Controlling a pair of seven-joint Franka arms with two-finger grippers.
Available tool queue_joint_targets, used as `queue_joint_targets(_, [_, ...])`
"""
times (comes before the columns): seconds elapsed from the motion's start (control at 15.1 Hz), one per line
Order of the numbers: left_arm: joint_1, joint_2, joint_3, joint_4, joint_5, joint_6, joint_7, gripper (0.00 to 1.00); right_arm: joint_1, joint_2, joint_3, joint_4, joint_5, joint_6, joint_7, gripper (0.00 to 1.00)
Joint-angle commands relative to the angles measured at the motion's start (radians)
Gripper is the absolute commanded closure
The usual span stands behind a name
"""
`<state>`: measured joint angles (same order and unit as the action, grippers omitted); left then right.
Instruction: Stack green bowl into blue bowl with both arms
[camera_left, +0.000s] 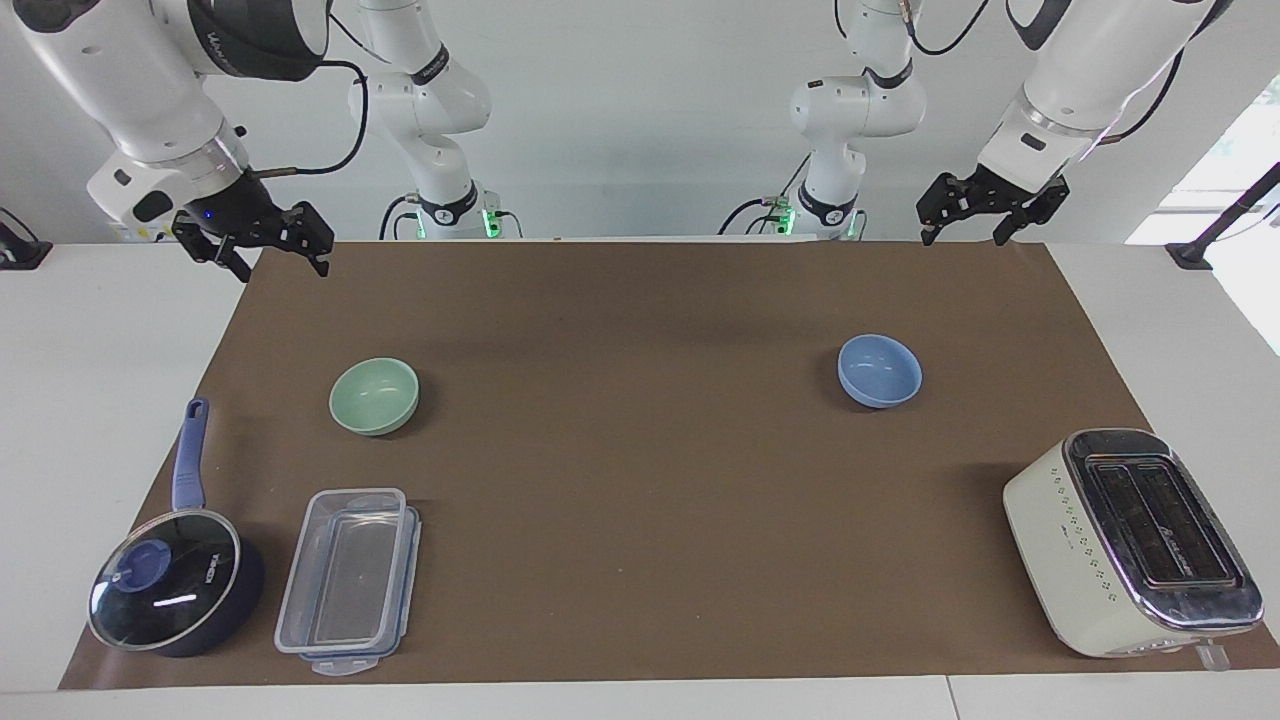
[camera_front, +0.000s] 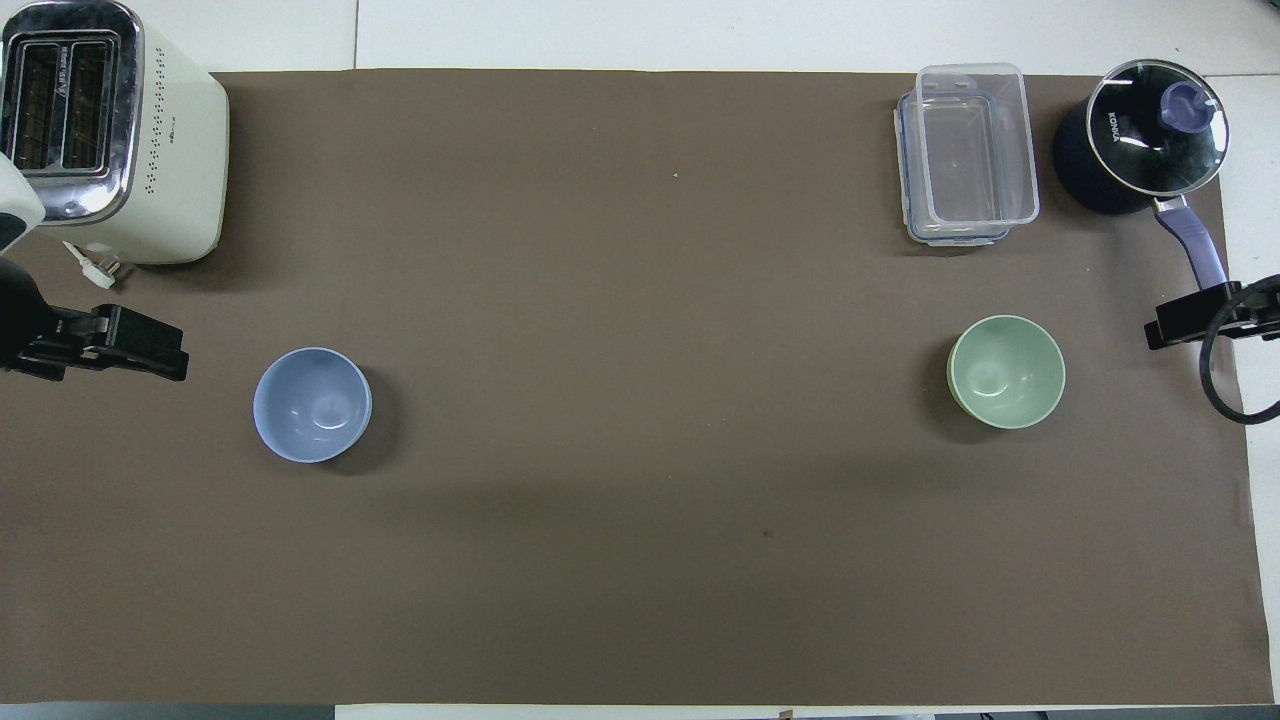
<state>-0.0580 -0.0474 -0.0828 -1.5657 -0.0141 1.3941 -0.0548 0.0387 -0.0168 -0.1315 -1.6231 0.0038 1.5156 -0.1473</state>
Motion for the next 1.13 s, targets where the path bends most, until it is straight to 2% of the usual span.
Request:
queue_joint_targets(0.0, [0.006,-0.017,0.0,-0.023,-0.01,0.022,-0.002,0.0,0.001,-0.014,0.001,-0.011,-0.022,0.014,-0.005,0.0])
queue_joint_targets(0.8, [0.006,-0.019,0.002,-0.027,-0.012,0.028,0.0,0.0,0.001,-0.014,0.001,-0.012,-0.022,0.014,-0.005,0.0])
queue_joint_targets(1.06, [0.007,-0.02,0.003,-0.04,-0.012,0.077,-0.005,0.0,0.0,-0.021,0.001,-0.024,-0.021,0.024,-0.003,0.0])
